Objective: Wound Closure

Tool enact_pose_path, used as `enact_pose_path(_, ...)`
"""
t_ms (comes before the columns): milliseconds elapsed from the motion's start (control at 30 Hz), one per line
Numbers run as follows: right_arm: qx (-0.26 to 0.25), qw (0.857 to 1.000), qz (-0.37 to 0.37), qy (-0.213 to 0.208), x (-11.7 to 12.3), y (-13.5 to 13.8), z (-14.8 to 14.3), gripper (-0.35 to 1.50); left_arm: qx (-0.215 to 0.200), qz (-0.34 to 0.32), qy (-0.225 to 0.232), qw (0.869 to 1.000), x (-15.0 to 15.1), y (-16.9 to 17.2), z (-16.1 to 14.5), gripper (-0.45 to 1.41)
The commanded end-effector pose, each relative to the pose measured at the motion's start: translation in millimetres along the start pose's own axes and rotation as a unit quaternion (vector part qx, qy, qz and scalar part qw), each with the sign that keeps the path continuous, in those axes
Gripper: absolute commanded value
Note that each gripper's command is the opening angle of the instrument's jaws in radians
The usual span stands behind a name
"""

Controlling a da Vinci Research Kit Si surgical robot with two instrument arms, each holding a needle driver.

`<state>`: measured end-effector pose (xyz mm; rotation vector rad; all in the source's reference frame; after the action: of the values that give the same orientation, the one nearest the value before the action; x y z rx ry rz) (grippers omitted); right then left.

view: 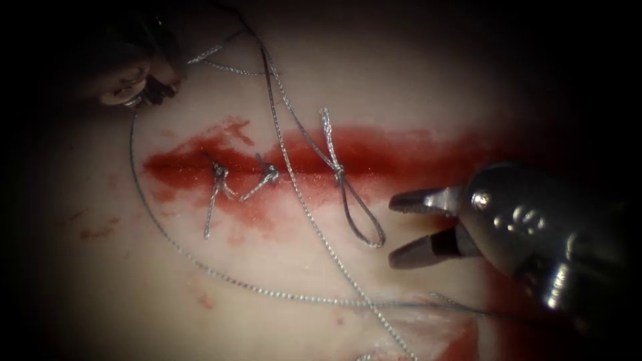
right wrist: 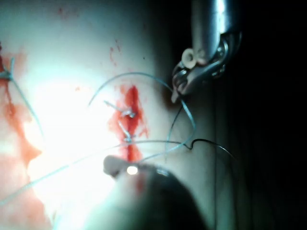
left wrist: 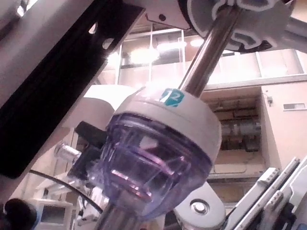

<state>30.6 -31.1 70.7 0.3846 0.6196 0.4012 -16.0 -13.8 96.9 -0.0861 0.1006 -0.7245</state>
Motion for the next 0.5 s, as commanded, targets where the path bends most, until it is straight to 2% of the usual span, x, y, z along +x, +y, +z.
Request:
enact_pose_path(33, -0.009, 1.0, 0.012, 0.001, 1.5, 0.5, 0.6, 1.11, 0.01, -0.01, -0.007, 1.0, 0.4, 0.1, -0.9, -0.45)
enact_pose_path(67, -0.006, 1.0, 0.018, -0.002, 1.6, 0.5, 0.7, 1.06, 0.025, -0.027, -0.008, 0.999, 1.5, -0.2, -1.1, -0.45)
enact_pose_path(100, -0.003, 0.999, 0.037, -0.008, 1.9, 0.4, 1.2, 0.76, 0.056, -0.035, -0.005, 0.998, 2.8, -0.8, -1.3, -0.45)
enact_pose_path(133, -0.002, 0.999, 0.043, -0.01, 2.0, 0.3, 1.5, 0.61, 0.074, -0.045, -0.004, 0.996, 3.6, -1.1, -1.4, -0.45)
enact_pose_path(167, 0.0, 0.999, 0.049, -0.013, 2.1, 0.3, 2.0, 0.56, 0.085, -0.047, -0.002, 0.995, 4.2, -1.3, -1.5, -0.45)
enact_pose_path(200, 0.005, 0.996, 0.087, -0.016, 2.4, 0.3, 2.9, 0.52, 0.115, -0.068, 0.004, 0.991, 5.5, -1.7, -1.8, -0.45)
enact_pose_path(267, 0.005, 0.991, 0.13, -0.027, 2.7, 0.2, 4.3, 0.42, 0.139, -0.082, 0.01, 0.987, 6.6, -2.4, -2.2, -0.45)
enact_pose_path(300, -0.01, 0.985, 0.167, -0.046, 3.1, 0.1, 5.4, 0.49, 0.164, -0.095, 0.013, 0.982, 7.0, -2.9, -2.6, -0.45)
enact_pose_path(367, -0.021, 0.979, 0.193, -0.055, 3.5, -0.1, 6.4, 0.51, 0.186, -0.105, 0.018, 0.977, 7.2, -3.3, -3.1, -0.45)
enact_pose_path(400, -0.028, 0.974, 0.215, -0.063, 3.7, -0.2, 7.1, 0.56, 0.189, -0.108, 0.02, 0.976, 7.2, -3.5, -3.2, -0.45)
enact_pose_path(433, -0.033, 0.971, 0.224, -0.075, 3.9, -0.4, 8.1, 0.47, 0.189, -0.112, 0.021, 0.975, 7.1, -3.8, -3.4, -0.45)
enact_pose_path(500, -0.04, 0.97, 0.227, -0.082, 3.8, -0.5, 9.0, 0.58, 0.189, -0.114, 0.022, 0.975, 7.1, -4.0, -3.4, -0.45)
